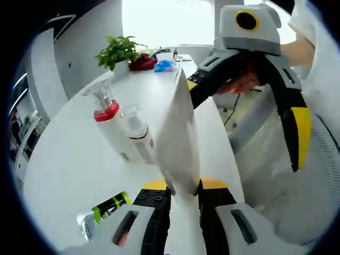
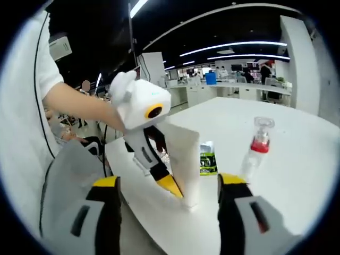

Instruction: Arrange the skincare products in the storage area until every visible bottle or jar stands upright without overlapping.

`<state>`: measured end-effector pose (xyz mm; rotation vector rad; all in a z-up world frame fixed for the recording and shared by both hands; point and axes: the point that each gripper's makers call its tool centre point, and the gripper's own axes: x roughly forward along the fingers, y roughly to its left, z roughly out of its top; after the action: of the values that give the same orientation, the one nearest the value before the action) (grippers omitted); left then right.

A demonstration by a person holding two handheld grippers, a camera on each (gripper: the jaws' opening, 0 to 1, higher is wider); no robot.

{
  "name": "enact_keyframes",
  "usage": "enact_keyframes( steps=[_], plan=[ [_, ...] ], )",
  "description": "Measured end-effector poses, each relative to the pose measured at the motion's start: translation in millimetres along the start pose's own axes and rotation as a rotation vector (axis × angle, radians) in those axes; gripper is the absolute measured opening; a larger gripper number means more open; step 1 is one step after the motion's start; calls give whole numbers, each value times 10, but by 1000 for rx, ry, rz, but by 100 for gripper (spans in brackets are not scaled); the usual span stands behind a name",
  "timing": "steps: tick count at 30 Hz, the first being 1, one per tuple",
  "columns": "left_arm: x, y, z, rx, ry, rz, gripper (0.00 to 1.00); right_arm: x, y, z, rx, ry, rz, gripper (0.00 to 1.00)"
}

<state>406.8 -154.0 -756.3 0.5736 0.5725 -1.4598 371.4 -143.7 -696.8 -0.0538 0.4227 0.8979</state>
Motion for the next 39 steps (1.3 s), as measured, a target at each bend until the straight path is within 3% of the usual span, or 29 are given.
enact_keyframes(
  steps=[9, 24, 39],
  plan=[
    [66, 256, 51, -5, -7, 9, 16, -94, -110, -45, 36, -7, -91, 90],
    [127, 692, 139, -25, -19, 28, 16, -202, -269, -42, 60, -22, -172, 94],
    [209, 972, 231, -33, -20, 37, 16, -220, -337, -60, 70, -22, -209, 95]
  ],
)
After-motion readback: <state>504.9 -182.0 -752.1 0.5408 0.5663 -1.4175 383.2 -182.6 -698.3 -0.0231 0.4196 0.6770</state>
